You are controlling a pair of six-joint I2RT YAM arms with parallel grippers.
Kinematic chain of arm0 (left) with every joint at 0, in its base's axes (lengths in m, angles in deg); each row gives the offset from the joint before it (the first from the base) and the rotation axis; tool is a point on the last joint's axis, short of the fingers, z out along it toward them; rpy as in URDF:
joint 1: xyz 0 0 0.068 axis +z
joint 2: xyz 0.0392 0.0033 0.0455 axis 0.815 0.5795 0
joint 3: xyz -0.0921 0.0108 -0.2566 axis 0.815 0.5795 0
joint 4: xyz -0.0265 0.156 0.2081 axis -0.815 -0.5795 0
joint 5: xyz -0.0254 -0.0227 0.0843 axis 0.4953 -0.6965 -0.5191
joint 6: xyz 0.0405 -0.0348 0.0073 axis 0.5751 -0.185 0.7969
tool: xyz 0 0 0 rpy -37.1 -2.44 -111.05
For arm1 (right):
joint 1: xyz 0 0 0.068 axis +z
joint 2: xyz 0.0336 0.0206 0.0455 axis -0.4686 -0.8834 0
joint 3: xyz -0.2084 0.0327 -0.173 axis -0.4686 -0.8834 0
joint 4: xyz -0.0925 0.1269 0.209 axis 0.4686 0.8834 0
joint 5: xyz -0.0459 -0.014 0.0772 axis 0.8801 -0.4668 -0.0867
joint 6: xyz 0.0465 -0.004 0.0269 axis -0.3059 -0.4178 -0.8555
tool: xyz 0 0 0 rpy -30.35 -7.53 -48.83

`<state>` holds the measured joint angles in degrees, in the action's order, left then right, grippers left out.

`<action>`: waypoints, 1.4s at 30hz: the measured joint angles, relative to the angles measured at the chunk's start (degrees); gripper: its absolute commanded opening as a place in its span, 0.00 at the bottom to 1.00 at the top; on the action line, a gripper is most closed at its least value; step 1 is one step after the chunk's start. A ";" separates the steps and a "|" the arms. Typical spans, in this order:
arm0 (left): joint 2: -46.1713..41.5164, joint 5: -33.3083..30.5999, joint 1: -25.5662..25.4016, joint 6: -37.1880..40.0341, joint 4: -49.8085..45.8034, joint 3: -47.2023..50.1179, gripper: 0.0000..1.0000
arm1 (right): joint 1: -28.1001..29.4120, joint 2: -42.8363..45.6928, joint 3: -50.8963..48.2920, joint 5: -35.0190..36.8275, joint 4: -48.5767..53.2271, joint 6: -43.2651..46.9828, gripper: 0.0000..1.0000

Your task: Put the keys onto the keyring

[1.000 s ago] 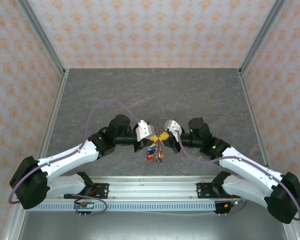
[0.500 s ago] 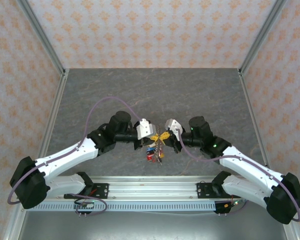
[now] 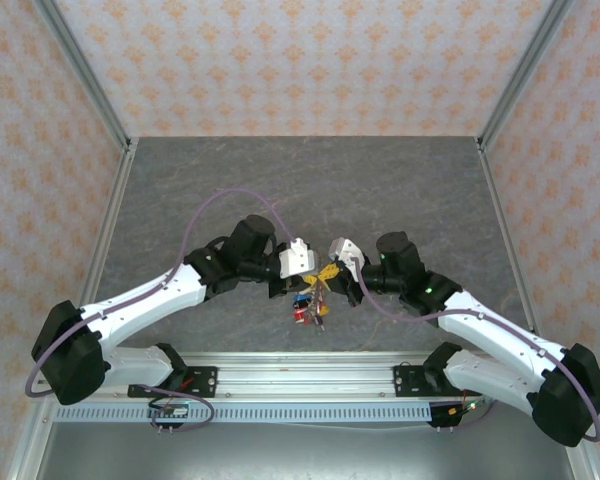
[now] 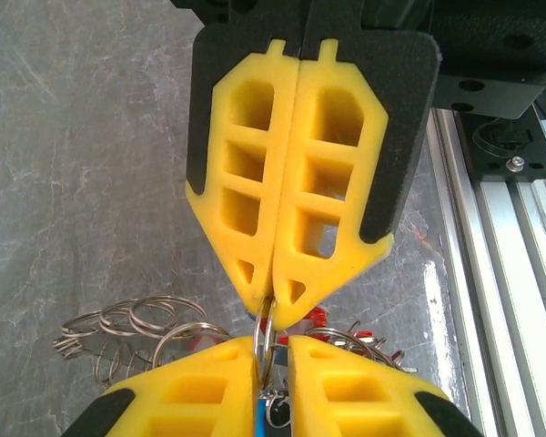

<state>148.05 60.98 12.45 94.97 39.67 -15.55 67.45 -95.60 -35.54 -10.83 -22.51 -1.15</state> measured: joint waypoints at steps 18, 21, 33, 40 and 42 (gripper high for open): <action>-2.34 1.05 0.00 -7.50 8.68 5.51 0.00 | 0.17 0.50 -0.87 0.20 -1.05 -0.09 0.13; -2.56 1.60 0.00 -8.11 10.16 6.25 0.00 | -0.07 0.55 -1.68 -0.09 -1.95 -0.28 0.13; -3.06 1.81 0.26 -8.98 12.09 7.37 0.08 | -0.46 0.94 -2.71 -1.09 -4.11 -2.23 0.00; -3.06 0.20 0.20 -5.27 8.57 5.40 0.14 | -0.44 -0.04 0.42 -1.22 0.11 -0.85 0.00; -3.06 -0.31 0.22 -4.26 7.19 4.52 0.14 | -0.44 -0.57 1.49 -1.22 1.14 -0.37 0.00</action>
<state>144.99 60.68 12.67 90.70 46.86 -11.02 67.01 -96.17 -34.06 -12.05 -21.37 -1.52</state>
